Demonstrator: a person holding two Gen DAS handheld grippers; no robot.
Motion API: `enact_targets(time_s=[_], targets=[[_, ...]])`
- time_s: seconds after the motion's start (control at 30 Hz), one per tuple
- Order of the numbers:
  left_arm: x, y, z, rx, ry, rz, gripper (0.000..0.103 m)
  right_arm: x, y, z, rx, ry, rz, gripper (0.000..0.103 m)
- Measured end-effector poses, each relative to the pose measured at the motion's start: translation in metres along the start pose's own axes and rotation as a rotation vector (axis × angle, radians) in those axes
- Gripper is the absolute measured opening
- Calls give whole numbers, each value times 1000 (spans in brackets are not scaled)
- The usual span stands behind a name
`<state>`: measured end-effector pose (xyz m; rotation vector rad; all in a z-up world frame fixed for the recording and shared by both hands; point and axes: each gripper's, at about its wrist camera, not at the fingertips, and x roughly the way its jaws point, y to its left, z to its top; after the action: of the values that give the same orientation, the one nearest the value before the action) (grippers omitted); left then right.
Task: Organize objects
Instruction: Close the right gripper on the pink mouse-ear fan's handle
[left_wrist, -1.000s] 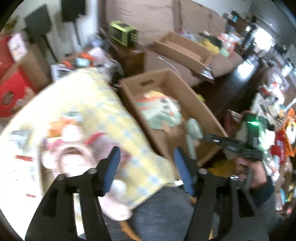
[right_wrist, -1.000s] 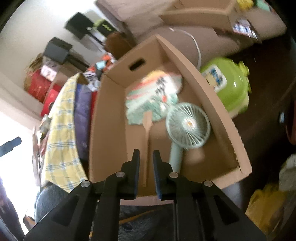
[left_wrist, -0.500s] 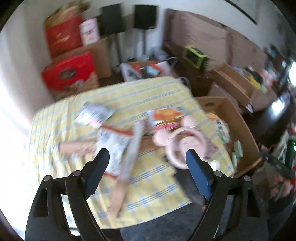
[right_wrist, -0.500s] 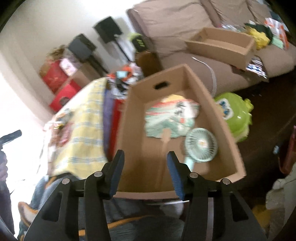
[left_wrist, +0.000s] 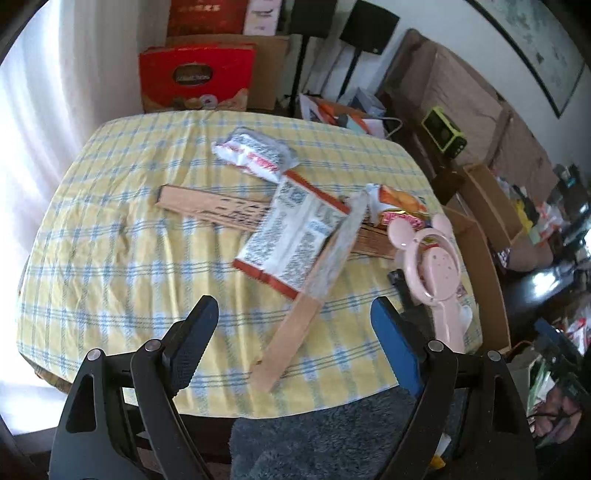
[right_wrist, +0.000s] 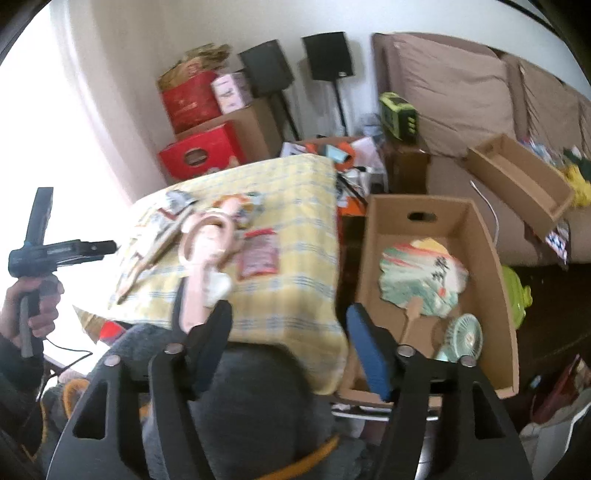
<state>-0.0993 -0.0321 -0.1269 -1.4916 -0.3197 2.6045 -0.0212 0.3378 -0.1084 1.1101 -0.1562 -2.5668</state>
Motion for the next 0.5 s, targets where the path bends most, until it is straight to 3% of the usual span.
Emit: enact_targets(time_s=[0.27,0.5], targets=[[3,38,-8,-76,6,-5,83,38,47,9,-45,113,-63,82],[12,48,-17,-112,14,-25,83,91,91,14,-220,198,-145,86]])
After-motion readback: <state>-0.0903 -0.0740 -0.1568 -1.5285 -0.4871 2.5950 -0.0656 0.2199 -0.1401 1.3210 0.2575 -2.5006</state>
